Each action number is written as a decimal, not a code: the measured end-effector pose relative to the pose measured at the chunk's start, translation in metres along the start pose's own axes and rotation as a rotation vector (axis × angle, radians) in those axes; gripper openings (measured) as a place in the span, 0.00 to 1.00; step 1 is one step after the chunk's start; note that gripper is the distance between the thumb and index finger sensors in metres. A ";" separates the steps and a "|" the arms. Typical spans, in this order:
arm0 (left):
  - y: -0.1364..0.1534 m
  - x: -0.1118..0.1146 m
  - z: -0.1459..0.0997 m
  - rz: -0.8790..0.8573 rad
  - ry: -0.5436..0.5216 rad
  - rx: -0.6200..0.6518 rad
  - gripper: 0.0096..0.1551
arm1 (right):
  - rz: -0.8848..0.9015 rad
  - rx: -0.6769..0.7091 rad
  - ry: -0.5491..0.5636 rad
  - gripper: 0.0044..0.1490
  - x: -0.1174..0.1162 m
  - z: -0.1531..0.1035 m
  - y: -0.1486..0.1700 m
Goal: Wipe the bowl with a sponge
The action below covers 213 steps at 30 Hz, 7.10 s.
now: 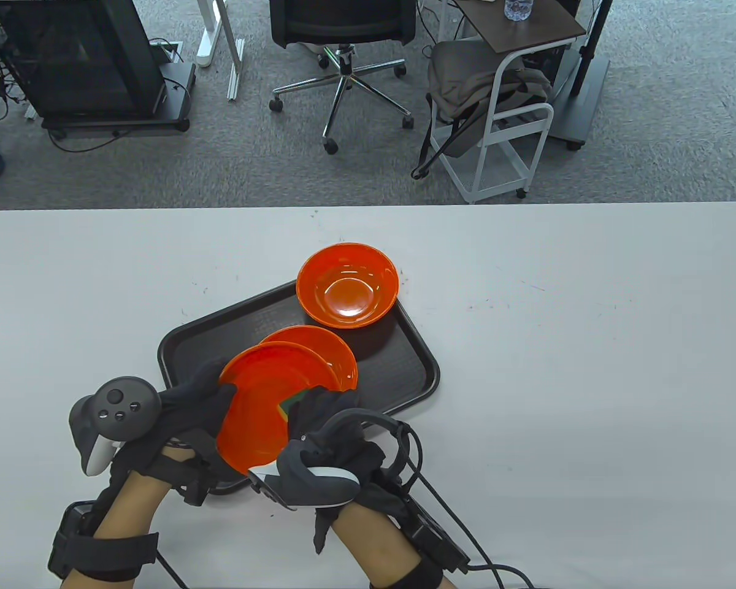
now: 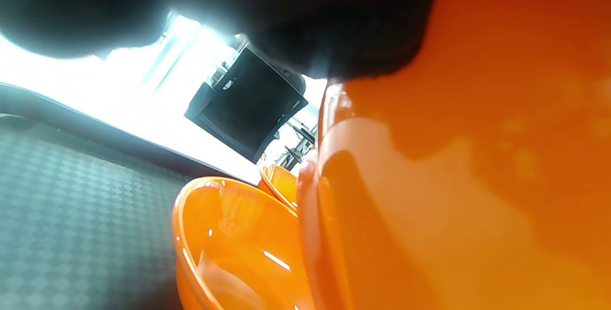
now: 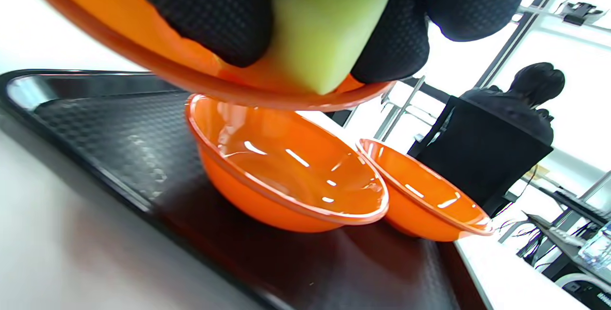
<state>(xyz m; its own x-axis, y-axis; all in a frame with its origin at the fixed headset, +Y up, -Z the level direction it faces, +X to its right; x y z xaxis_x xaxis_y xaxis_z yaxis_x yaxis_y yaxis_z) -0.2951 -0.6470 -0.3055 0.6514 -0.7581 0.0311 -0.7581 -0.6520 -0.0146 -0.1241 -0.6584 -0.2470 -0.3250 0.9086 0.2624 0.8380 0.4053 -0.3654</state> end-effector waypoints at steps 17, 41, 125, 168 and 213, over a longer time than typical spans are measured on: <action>-0.012 0.019 -0.004 -0.080 0.070 0.055 0.29 | 0.317 0.054 0.312 0.33 0.020 -0.008 0.007; 0.013 -0.012 0.003 -0.116 -0.075 -0.023 0.29 | 0.494 0.230 0.105 0.32 0.018 -0.010 -0.013; -0.004 0.014 0.001 -0.464 0.328 0.063 0.34 | 1.877 0.054 0.138 0.32 -0.041 0.003 0.065; 0.060 -0.047 0.007 -0.464 -0.229 -0.147 0.31 | 1.775 0.006 0.365 0.34 -0.013 -0.014 0.084; 0.008 -0.009 0.004 -0.570 0.049 0.086 0.32 | 1.974 0.124 0.024 0.34 -0.035 0.003 0.045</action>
<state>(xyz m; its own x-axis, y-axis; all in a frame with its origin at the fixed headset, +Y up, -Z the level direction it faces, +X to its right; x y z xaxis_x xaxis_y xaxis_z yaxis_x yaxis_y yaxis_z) -0.3067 -0.6452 -0.3095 0.9524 -0.2866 0.1040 -0.2813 -0.9576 -0.0630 -0.0769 -0.6714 -0.2755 0.8622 0.0245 -0.5059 -0.0673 -0.9844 -0.1624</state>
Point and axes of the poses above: the tracker on the back of each hand, its own y axis roughly to the little-finger side, its own z axis roughly from the wrist to the fingertips, x = y × z, the point moved 5 cm from there along z, roughly from the wrist to the fingertips, and after that the axes turned 13 degrees about -x, right-handed, at the moved point
